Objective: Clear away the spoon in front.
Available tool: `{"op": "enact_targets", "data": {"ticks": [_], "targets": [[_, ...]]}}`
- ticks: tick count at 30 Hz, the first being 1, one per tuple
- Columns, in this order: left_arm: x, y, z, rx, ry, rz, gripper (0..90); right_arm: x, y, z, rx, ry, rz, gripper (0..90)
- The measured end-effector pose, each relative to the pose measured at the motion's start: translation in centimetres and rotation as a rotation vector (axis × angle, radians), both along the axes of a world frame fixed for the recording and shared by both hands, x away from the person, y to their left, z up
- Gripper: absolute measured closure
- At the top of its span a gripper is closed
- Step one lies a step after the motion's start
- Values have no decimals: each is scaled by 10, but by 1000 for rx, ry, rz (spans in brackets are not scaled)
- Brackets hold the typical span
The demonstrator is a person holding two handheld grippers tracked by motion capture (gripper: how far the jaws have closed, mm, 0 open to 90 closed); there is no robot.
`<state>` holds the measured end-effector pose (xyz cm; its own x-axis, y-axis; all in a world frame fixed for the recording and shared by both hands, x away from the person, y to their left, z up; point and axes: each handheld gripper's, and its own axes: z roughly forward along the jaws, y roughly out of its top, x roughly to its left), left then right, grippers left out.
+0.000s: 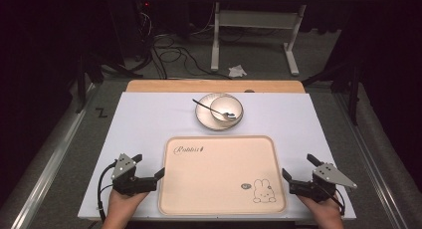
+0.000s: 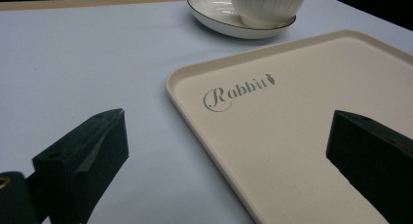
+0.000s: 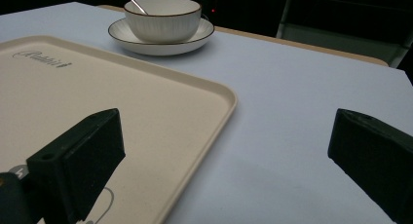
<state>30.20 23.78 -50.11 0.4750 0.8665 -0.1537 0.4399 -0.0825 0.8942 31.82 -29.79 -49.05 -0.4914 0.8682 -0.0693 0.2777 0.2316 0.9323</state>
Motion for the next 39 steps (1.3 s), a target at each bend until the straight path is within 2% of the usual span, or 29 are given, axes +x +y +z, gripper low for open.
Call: {"op": "enact_targets", "data": {"ticks": [3,4,5,6,12,14,16,23,32,39], "targets": [[-1,0,1,-3,0,0,24,0,0,0,-4,-4,7,6],[0,0,1,-11,6,1,23,0,0,0,-5,-5,7,5],[1,0,3,-38,18,-1,24,0,0,0,-3,-3,6,6],[2,-1,4,-40,20,-9,24,1,0,0,-1,1,5,5],[6,-8,9,-44,4,-15,25,2,1,-1,-8,1,9,6],[8,-12,10,-41,2,-14,25,2,1,-1,-9,2,12,6],[11,-16,14,-4,-4,-18,25,1,1,-1,-5,1,15,6],[17,-22,23,43,-23,-14,24,0,1,0,-3,-2,18,5],[32,-33,30,45,-22,-20,5,0,0,0,-1,-6,19,5],[49,-40,41,22,-35,-27,10,0,0,1,2,-4,18,6]]}}
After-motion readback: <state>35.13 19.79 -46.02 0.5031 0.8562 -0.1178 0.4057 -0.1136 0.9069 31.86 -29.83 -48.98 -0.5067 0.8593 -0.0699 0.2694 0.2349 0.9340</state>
